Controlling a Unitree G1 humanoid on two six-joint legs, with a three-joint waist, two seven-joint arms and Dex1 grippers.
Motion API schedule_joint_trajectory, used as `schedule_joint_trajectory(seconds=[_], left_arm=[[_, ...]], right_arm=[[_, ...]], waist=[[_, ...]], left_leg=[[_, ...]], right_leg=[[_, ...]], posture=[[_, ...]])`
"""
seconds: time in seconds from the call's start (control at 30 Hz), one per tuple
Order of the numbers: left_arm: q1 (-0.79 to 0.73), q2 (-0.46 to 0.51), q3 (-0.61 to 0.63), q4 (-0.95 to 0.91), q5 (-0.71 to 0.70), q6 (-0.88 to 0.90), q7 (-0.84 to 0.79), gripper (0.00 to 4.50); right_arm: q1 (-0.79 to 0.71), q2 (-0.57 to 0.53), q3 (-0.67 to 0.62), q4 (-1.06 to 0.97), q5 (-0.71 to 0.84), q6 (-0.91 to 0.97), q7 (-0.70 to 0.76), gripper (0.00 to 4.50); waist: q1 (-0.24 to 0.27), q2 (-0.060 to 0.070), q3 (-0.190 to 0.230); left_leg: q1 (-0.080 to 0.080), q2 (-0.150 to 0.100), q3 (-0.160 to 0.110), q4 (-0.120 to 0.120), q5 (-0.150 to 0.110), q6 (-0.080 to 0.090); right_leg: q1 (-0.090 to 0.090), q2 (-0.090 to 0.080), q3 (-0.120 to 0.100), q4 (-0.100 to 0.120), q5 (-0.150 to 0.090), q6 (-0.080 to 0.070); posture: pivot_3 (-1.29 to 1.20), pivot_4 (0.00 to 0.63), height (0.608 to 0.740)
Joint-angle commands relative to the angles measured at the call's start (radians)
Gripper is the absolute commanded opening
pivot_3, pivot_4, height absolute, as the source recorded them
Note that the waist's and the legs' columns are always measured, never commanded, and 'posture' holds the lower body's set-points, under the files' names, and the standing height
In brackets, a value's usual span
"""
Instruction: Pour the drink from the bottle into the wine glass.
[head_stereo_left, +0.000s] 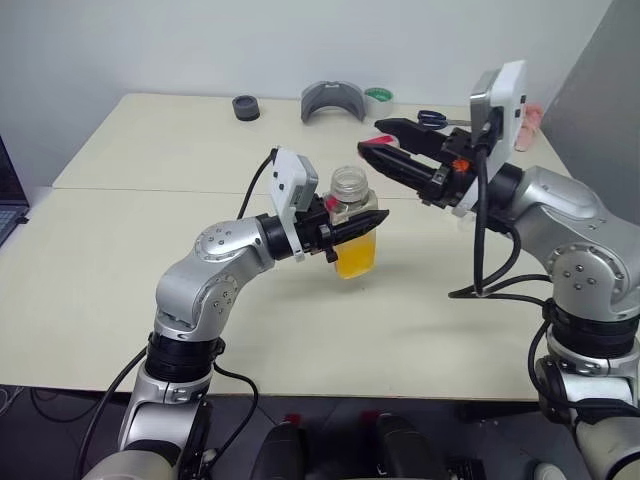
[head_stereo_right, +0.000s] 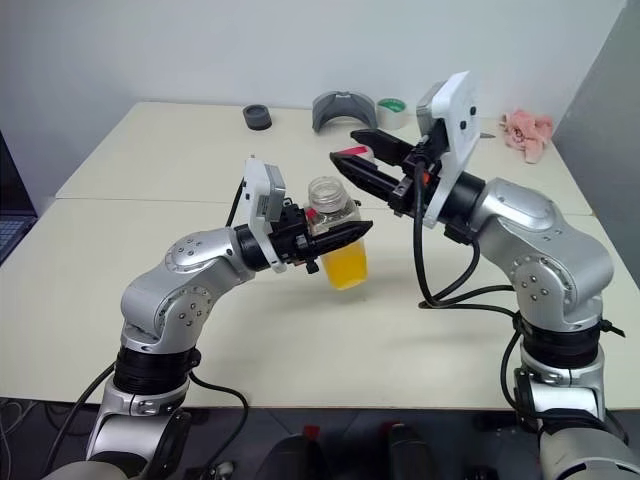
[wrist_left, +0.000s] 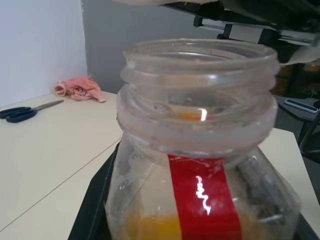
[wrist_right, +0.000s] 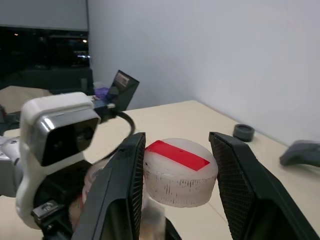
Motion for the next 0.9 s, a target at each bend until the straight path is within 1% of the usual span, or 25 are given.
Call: schedule_joint_trajectory(seconds=[0.03, 0.13, 0.2, 0.37, 0.5, 0.73, 0.9], left_arm=[[-0.008, 0.000, 0.010, -0.048, -0.015, -0.023, -0.007, 1.87], [-0.008, -0.001, 0.009, -0.047, -0.014, -0.025, -0.009, 1.87], [-0.009, -0.004, 0.008, -0.043, -0.013, -0.027, -0.009, 1.87], [-0.016, -0.008, 0.005, -0.032, -0.010, -0.032, -0.013, 1.87], [-0.021, -0.013, 0.003, -0.029, -0.010, -0.031, -0.013, 1.87], [-0.021, -0.015, 0.002, -0.031, -0.009, -0.026, -0.012, 1.87], [-0.020, -0.013, 0.003, -0.036, -0.011, -0.021, -0.010, 1.87]], right_arm=[[0.032, -0.027, -0.057, -0.057, 0.007, 0.013, -0.045, 1.76], [0.092, -0.037, -0.081, -0.071, -0.048, 0.007, -0.115, 1.76], [0.138, -0.021, -0.096, -0.069, -0.092, -0.001, -0.186, 1.76], [0.264, -0.001, -0.054, -0.054, -0.274, -0.055, -0.328, 1.76], [0.373, 0.047, -0.022, -0.001, -0.384, -0.120, -0.391, 1.76], [0.527, 0.126, -0.001, 0.102, -0.486, -0.203, -0.417, 1.76], [0.578, 0.165, -0.035, 0.172, -0.514, -0.225, -0.431, 1.76]], waist=[[0.000, 0.000, 0.000], [0.000, 0.000, 0.000], [0.000, 0.000, 0.000], [0.000, 0.000, 0.000], [0.000, 0.000, 0.000], [0.000, 0.000, 0.000], [0.000, 0.000, 0.000]], left_leg=[[0.000, 0.000, 0.000, 0.000, 0.000, 0.000], [0.000, 0.000, 0.000, 0.000, 0.000, 0.000], [0.000, 0.000, 0.001, 0.000, 0.000, 0.000], [0.000, 0.000, 0.001, 0.000, 0.000, 0.000], [0.000, 0.000, 0.002, 0.000, 0.000, -0.001], [0.000, 0.000, 0.002, 0.000, 0.000, -0.001], [0.001, -0.001, 0.002, 0.000, 0.000, -0.001]], right_leg=[[0.000, 0.000, 0.000, 0.000, 0.000, 0.000], [0.000, 0.000, 0.000, 0.000, 0.000, 0.000], [0.000, 0.000, 0.001, 0.000, 0.000, 0.000], [0.000, 0.000, 0.002, 0.000, 0.000, 0.000], [0.000, 0.001, 0.002, 0.000, 0.000, 0.000], [0.000, 0.001, 0.002, 0.000, 0.000, 0.000], [0.000, 0.001, 0.003, 0.000, 0.000, 0.000]], posture=[[0.00, 0.150, 0.740], [0.00, 0.150, 0.740], [0.00, 0.150, 0.740], [0.00, 0.150, 0.740], [0.00, 0.150, 0.740], [0.00, 0.150, 0.740], [0.00, 0.150, 0.740]])
